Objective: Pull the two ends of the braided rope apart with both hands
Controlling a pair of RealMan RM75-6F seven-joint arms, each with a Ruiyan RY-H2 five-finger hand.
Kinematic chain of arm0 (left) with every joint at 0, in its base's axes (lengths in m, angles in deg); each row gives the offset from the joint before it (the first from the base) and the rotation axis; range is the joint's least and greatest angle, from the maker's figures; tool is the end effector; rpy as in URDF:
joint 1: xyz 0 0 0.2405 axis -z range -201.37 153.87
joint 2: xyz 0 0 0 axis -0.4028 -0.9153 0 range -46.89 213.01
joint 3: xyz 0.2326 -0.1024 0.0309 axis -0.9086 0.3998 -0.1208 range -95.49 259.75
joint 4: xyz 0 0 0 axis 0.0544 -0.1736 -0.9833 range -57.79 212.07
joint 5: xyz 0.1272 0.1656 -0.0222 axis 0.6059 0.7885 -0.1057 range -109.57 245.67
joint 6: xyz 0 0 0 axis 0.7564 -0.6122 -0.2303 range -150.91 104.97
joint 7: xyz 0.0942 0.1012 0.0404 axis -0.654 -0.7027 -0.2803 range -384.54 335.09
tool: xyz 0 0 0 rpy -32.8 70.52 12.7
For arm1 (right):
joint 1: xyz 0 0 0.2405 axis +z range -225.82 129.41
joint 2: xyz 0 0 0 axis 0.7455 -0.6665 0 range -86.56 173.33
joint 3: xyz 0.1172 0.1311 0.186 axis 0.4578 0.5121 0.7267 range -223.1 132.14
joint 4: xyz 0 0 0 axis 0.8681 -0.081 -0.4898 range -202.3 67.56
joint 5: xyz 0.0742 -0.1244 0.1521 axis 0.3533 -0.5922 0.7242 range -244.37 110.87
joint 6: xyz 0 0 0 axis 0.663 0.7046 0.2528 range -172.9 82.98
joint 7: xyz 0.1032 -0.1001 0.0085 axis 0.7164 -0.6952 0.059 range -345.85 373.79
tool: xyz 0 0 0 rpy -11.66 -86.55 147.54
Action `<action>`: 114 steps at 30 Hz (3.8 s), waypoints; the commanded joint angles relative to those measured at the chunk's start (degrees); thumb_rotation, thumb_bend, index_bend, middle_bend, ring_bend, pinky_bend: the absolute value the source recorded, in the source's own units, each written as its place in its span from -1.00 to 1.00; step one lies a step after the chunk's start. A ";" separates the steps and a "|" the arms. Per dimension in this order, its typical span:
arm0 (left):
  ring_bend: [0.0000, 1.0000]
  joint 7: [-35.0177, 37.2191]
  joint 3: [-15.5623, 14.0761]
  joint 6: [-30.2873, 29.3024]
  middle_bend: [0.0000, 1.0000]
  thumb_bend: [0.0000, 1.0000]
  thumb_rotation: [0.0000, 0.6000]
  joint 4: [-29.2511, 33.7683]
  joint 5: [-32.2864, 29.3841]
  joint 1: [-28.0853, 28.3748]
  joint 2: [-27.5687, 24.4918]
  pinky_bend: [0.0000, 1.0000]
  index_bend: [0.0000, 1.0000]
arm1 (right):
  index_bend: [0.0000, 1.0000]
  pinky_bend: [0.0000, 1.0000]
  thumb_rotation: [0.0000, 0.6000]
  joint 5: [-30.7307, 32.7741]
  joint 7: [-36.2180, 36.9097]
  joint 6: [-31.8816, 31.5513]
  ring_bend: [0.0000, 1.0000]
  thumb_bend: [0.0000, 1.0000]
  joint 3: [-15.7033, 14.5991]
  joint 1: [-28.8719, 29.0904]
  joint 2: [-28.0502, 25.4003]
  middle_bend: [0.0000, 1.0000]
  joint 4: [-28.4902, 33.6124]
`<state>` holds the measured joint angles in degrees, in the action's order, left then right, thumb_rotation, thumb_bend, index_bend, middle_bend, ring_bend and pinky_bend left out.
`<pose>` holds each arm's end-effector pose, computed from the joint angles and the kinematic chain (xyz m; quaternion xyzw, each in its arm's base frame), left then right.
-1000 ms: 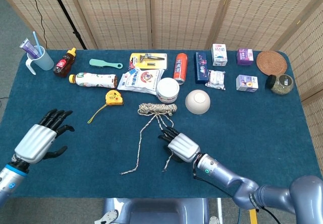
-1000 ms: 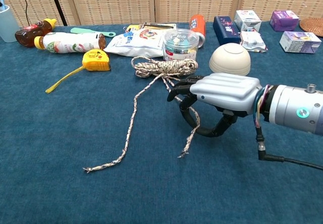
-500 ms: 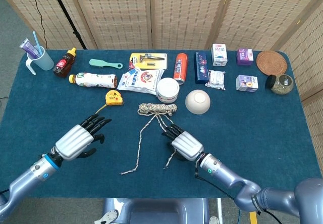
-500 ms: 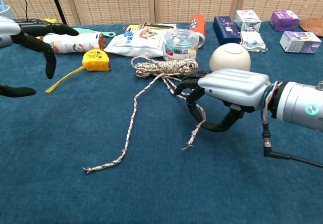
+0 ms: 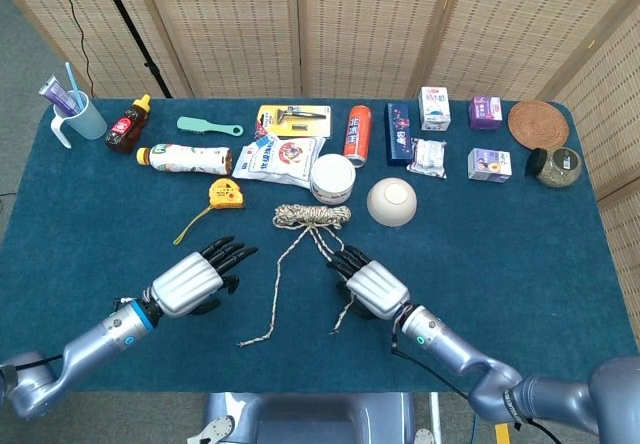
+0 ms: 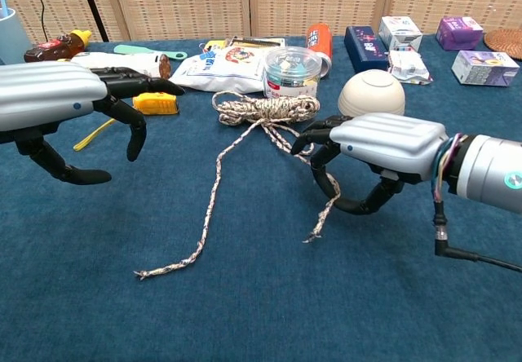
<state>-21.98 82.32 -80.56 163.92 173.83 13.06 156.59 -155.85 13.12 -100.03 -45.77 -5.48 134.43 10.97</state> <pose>-0.1784 0.2808 0.0319 -0.8587 -0.2289 -0.3724 0.2676 -0.1498 -0.2971 -0.0519 0.8264 -0.3152 0.3839 0.2652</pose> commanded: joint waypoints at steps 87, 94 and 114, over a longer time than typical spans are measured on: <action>-1.00 -9.05 -2.61 12.65 -1.00 -0.16 1.00 -11.05 -13.57 13.64 19.17 -1.00 -0.04 | 0.22 -1.00 1.00 0.86 5.94 0.88 -1.00 -0.12 0.73 -1.96 0.14 -0.67 -4.96; -1.00 -9.00 -2.85 12.62 -1.00 -0.11 1.00 -11.11 -13.80 13.72 19.09 -1.00 -0.01 | 0.22 -1.00 1.00 0.94 5.78 1.17 -1.00 -0.12 0.75 -1.91 0.16 -0.67 -4.94; -1.00 -9.13 -3.32 13.06 -1.00 -0.11 1.00 -11.89 -14.35 14.15 19.98 -1.00 -0.02 | 0.22 -1.00 1.00 1.29 6.30 1.67 -1.00 -0.11 0.82 -1.97 0.13 -0.67 -5.34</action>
<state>-31.11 79.01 -67.50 152.05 159.49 27.21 176.54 -154.57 19.41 -98.36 -44.95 -7.44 134.56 5.64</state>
